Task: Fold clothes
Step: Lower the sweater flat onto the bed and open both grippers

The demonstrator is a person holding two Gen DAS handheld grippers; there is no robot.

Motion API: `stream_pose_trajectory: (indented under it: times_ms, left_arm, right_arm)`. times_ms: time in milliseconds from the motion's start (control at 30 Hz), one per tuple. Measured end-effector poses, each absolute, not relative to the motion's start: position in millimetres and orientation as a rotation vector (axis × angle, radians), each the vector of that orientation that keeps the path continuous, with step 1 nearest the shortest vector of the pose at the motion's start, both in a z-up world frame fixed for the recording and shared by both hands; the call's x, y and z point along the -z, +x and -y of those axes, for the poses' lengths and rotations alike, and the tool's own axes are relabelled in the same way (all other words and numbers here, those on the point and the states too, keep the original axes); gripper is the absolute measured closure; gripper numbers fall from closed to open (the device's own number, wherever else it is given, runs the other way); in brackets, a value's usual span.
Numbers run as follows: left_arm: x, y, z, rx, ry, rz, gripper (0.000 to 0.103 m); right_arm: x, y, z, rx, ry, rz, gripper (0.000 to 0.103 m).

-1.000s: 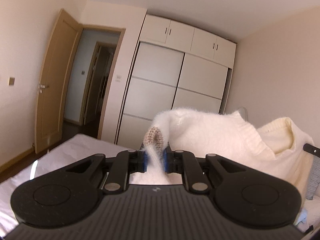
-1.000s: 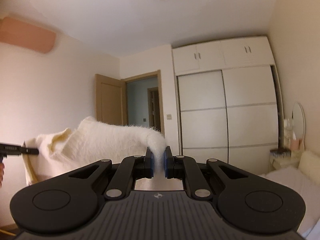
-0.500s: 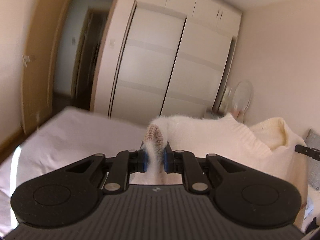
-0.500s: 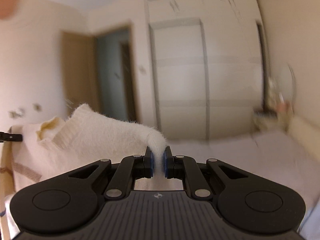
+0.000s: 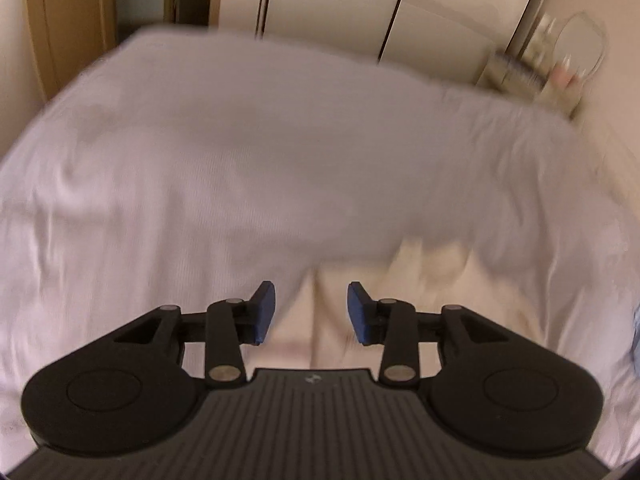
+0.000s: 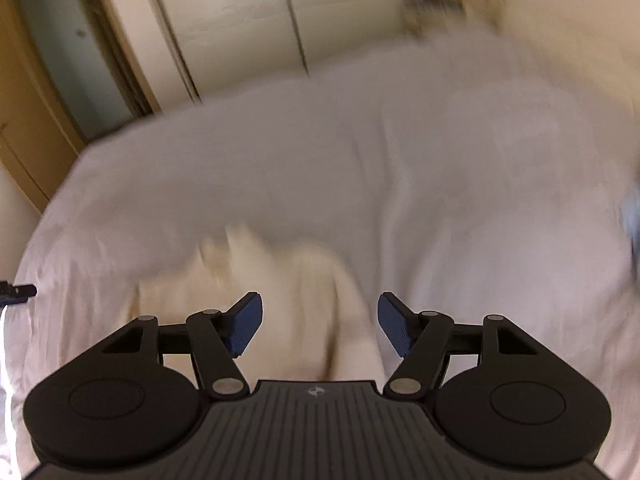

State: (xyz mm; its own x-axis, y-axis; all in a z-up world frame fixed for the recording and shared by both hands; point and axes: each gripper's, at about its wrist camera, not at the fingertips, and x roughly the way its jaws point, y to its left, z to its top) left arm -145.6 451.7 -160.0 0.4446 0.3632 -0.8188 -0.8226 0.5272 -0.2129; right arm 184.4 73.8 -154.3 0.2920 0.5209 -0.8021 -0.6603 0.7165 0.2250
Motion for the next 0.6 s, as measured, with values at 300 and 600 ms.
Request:
stream_pose_trajectory:
  times_ms: [300, 600]
  left_arm:
    - [251, -217, -308, -0.707, -0.965, -1.089, 0.069]
    - [243, -212, -219, -0.685, -1.019, -1.073, 0.067]
  right_arm:
    - [263, 117, 53, -0.580, -0.221, -1.425, 0.037]
    - [320, 99, 148, -0.451, 0.218, -1.664, 0.038]
